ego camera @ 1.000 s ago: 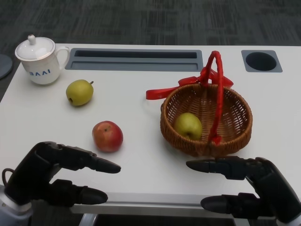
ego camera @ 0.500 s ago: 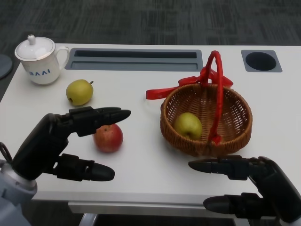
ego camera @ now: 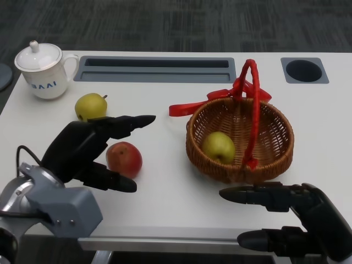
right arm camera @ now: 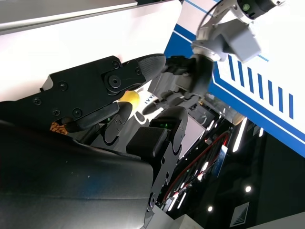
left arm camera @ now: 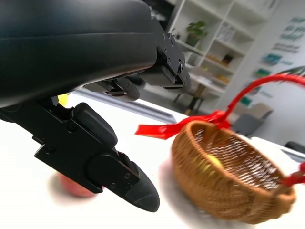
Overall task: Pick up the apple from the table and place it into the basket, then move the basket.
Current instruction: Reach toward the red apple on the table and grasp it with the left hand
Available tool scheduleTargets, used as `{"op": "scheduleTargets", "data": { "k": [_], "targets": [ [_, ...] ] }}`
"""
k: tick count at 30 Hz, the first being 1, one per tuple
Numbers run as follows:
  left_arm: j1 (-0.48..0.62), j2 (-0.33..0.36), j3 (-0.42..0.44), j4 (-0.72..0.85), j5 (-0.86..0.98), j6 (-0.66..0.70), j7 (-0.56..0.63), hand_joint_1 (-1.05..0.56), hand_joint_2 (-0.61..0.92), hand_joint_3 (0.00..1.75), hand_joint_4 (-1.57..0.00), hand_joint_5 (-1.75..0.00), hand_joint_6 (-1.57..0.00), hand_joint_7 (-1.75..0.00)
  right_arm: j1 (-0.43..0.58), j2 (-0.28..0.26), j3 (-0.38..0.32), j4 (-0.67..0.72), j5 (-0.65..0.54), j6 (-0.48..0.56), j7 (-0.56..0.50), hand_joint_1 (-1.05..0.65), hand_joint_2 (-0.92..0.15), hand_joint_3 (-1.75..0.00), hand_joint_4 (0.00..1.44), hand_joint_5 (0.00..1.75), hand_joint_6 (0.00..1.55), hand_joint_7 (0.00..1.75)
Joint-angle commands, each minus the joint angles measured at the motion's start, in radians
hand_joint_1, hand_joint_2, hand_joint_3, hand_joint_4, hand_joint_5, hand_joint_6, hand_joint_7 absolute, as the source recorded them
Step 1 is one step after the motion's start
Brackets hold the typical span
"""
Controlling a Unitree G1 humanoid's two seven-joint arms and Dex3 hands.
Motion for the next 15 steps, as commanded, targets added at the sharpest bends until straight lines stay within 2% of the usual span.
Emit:
{"op": "scheduleTargets", "data": {
  "k": [1, 8, 15],
  "targets": [
    [-0.048, 0.015, -0.08, 0.092, 0.039, 0.056, 0.096, -0.75, 0.6, 0.0, -0.5, 0.0, -0.41, 0.0, 0.01, -0.011, 0.0, -0.021, 0.005, 0.004, -0.004, -0.5, -0.84, 0.0, 0.89, 0.0, 0.82, 0.0],
    [-0.095, -0.009, -0.206, 0.204, 0.066, 0.172, 0.196, -0.67, 0.63, 0.01, -0.5, 0.0, -0.42, -0.01, 0.014, -0.015, 0.0, -0.036, 0.008, 0.004, -0.002, -0.51, -0.85, 0.0, 0.89, 0.0, 0.82, 0.0],
    [-0.116, -0.04, -0.251, 0.253, 0.038, 0.289, 0.206, -0.66, 0.65, 0.01, -0.5, 0.0, -0.41, 0.0, 0.022, -0.021, 0.004, -0.053, 0.022, 0.02, 0.01, -0.51, -0.86, 0.0, 0.89, 0.0, 0.82, 0.0]
  ]
}}
